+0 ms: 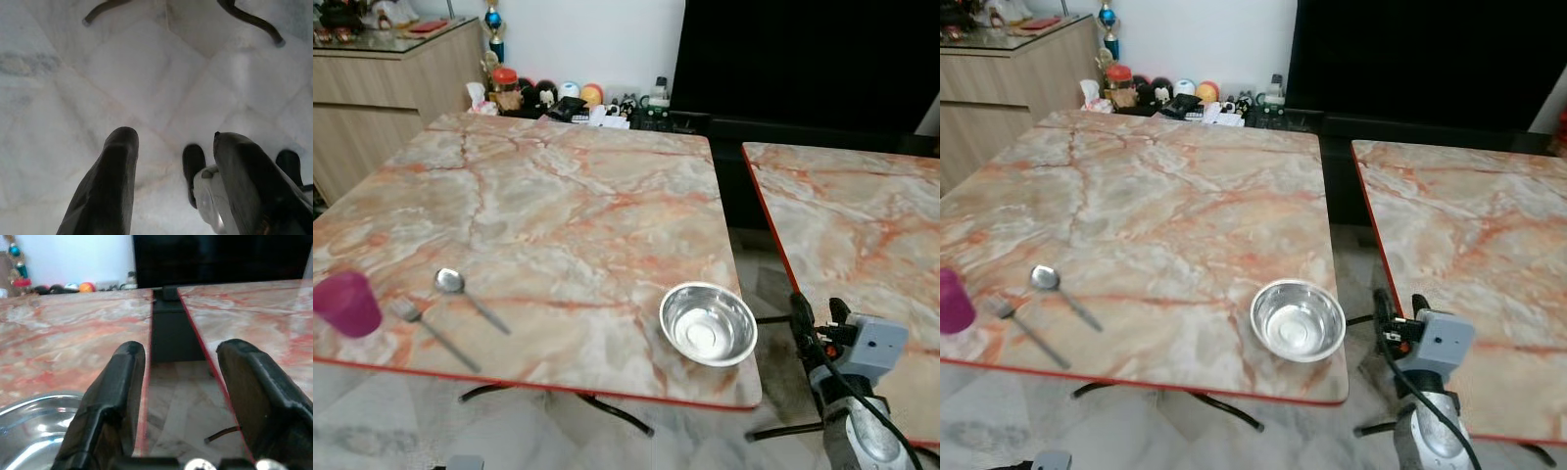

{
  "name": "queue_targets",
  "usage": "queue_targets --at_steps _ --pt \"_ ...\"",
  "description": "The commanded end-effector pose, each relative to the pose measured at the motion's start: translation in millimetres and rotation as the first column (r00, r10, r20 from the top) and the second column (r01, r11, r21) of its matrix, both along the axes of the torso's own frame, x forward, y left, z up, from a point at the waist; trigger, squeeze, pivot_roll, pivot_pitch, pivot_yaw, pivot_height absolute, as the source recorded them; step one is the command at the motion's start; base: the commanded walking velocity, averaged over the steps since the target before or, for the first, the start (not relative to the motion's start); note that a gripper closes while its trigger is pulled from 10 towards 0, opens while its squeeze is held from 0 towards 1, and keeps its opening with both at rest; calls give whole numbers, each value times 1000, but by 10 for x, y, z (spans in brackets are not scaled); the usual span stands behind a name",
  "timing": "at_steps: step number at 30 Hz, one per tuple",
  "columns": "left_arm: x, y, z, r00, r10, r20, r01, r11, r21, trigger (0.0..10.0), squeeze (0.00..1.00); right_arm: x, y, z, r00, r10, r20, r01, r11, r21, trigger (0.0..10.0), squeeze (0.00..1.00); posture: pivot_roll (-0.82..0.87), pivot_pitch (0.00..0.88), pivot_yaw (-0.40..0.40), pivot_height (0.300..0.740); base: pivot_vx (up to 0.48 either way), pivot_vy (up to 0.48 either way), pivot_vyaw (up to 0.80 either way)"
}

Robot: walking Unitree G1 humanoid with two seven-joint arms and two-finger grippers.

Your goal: Setting the table

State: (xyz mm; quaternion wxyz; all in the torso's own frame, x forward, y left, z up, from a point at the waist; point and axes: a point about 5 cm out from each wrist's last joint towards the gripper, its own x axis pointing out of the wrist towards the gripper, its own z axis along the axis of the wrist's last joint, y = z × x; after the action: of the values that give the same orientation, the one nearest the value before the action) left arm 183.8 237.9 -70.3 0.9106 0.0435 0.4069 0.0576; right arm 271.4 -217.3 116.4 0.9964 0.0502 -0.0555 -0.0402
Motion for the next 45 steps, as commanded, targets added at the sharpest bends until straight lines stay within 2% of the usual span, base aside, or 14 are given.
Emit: queue_targets --at_steps 1,6,7,9,10,11,13,17,18,23,26,34,40,45 --pt "-121 24 -56 999 18 -37 -18 1000 -2 10000 0 -19 46 -14 1000 21 -11 -21 1000 17 10000 0 1 71 -60 740 0 0 0" --pt "-124 13 -60 999 14 -39 -14 1000 -4 10000 0 -96 96 -62 997 60 -38 -59 997 40 10000 0 1 72 -62 740 0 0 0" --pt "-125 13 -61 999 15 -39 -15 1000 -4 10000 0 -123 101 -77 998 46 -47 -41 994 102 10000 0 3 69 -64 740 0 0 0" --pt "-131 11 -64 999 14 -40 -14 1000 -3 10000 0 -181 147 -108 997 50 -61 -32 965 260 10000 0 3 68 -64 740 0 0 0" --pt "-131 11 -64 999 14 -40 -14 1000 -3 10000 0 -181 147 -108 997 50 -61 -32 965 260 10000 0 3 68 -64 740 0 0 0" --pt "-132 13 -63 999 14 -41 -14 1000 -3 10000 0 -194 194 -109 995 80 -59 -56 941 335 10000 0 3 67 -63 740 0 0 0" --pt "-130 11 -63 999 11 -41 -11 1000 -4 10000 0 -196 237 -102 991 117 -62 -86 926 368 10000 0 3 67 -63 740 0 0 0" --pt "-120 10 -59 999 10 -40 -10 1000 -5 10000 0 -176 239 -130 987 125 -99 -73 905 418 10000 0 1 66 -63 740 0 0 0" --pt "-112 7 -56 999 9 -38 -9 1000 -6 10000 0 -155 240 -139 984 136 -119 -65 883 464 10000 0 5 67 -64 740 0 0 0" --pt "-112 10 -56 999 10 -38 -10 1000 -6 10000 0 -152 220 -129 983 131 -131 -49 866 497 10000 0 6 70 -65 740 0 0 0" --pt "-145 20 -69 999 11 -51 -11 1000 2 10000 0 -189 129 -216 984 86 -154 22 807 590 10000 0 7 72 -62 740 0 0 0" --pt "-145 34 -65 999 12 -50 -12 1000 3 10000 0 -154 193 -284 964 188 -190 -33 790 612 10000 0 11 74 -60 740 0 0 0" --pt "-121 30 -55 999 12 -43 -12 1000 1 10000 0 -74 208 -274 960 208 -187 -44 771 635 10000 0 12 72 -61 740 0 0 0" --pt "-136 29 -62 999 4 -47 -4 1000 3 10000 0 -48 201 -369 951 196 -239 6 763 647 10000 0 15 75 -58 740 0 0 0"
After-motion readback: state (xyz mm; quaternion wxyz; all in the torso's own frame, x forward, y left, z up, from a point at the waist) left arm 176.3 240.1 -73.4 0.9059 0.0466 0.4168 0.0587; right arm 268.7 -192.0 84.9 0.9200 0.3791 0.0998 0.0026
